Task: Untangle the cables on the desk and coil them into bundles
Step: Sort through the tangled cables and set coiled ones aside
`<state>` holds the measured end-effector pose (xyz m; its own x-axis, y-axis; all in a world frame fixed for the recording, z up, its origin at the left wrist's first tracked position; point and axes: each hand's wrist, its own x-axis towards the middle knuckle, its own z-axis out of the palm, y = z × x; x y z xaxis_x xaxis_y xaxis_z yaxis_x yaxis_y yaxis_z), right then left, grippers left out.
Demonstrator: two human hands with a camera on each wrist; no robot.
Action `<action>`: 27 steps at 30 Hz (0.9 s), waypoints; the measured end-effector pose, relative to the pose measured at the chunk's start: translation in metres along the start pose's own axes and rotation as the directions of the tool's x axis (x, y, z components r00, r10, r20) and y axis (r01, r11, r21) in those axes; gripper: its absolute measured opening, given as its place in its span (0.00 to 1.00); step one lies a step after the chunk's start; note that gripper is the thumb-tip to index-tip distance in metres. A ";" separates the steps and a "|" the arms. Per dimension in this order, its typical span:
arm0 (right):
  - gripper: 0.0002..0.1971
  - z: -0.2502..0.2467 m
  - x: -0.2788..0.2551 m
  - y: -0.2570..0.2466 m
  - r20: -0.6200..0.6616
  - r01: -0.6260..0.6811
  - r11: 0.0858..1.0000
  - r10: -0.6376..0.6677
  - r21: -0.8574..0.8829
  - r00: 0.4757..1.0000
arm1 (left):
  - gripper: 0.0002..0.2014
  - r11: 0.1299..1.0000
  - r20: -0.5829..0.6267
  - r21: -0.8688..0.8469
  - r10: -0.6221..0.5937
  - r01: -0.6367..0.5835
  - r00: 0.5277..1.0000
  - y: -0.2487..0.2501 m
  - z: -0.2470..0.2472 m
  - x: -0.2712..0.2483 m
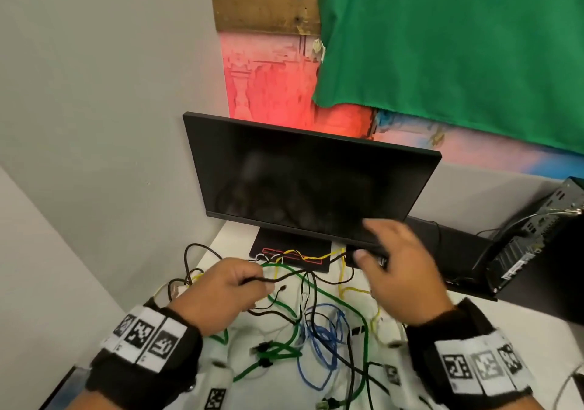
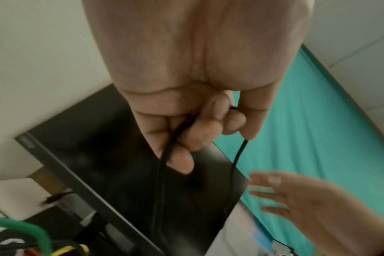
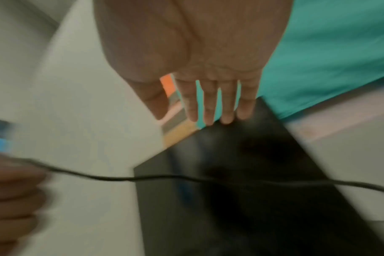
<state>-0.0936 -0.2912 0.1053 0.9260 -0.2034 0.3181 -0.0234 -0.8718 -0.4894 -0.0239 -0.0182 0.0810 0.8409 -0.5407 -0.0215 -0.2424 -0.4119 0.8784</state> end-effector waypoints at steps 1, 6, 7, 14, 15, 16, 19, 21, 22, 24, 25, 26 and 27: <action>0.30 0.004 -0.005 -0.024 0.081 0.123 0.988 -0.130 0.092 0.988 | 0.16 0.999 0.001 -0.002 0.035 -0.035 0.999 0.010 0.007 0.005; 0.10 0.009 -0.005 -0.075 0.264 0.231 0.908 -0.332 0.349 0.905 | 0.16 0.982 -0.050 -0.071 0.170 -0.173 0.984 0.033 0.016 0.016; 0.10 0.003 -0.003 -0.073 0.185 0.267 0.886 -0.355 0.380 0.916 | 0.20 0.979 -0.043 -0.077 0.185 -0.188 0.982 0.030 0.014 0.013; 0.16 -0.055 0.019 -0.002 -0.264 0.146 0.769 0.031 0.622 0.964 | 0.25 0.999 -0.214 0.030 -0.006 0.012 0.977 -0.026 -0.018 -0.007; 0.14 -0.053 0.022 0.010 -0.188 0.044 0.837 0.071 0.545 0.980 | 0.25 0.999 -0.218 0.030 -0.024 0.031 0.976 -0.031 -0.020 -0.008; 0.13 -0.046 0.024 0.020 -0.088 -0.057 0.916 0.100 0.396 0.991 | 0.25 0.998 -0.222 0.043 -0.026 0.037 0.975 -0.033 -0.019 -0.009; 0.19 -0.021 0.010 0.013 0.106 -0.176 0.976 0.190 -0.128 0.976 | 0.27 0.993 -0.204 0.121 0.040 -0.015 0.978 -0.022 -0.005 -0.003; 0.39 -0.004 -0.003 -0.014 0.154 -0.007 0.995 0.023 -0.102 0.988 | 0.24 0.970 -0.139 0.238 0.093 -0.058 0.986 -0.005 0.010 0.005; 0.41 0.004 -0.009 -0.030 0.183 0.113 0.990 -0.096 -0.083 0.978 | 0.22 0.954 -0.095 0.286 0.123 -0.091 0.988 0.004 0.017 0.010; 0.32 0.017 -0.016 -0.056 0.281 0.267 0.960 -0.234 -0.082 0.931 | 0.17 0.929 -0.029 0.328 0.188 -0.169 0.982 0.018 0.026 0.017; 0.24 0.019 -0.017 -0.063 0.335 0.280 0.956 -0.237 -0.086 0.912 | 0.14 0.926 -0.019 0.327 0.203 -0.186 0.979 0.022 0.027 0.020; 0.17 0.017 -0.016 -0.063 0.356 0.290 0.953 -0.243 -0.086 0.902 | 0.14 0.932 -0.018 0.310 0.204 -0.189 0.979 0.024 0.027 0.021; 0.12 0.012 -0.014 -0.060 0.362 0.301 0.953 -0.266 -0.044 0.893 | 0.16 0.942 -0.020 0.280 0.196 -0.183 0.980 0.022 0.025 0.022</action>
<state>-0.1002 -0.2306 0.1204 0.9700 0.2113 0.1204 0.2401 -0.9113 -0.3345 -0.0231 -0.0577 0.0879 0.7865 -0.5963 0.1609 -0.5179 -0.4947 0.6979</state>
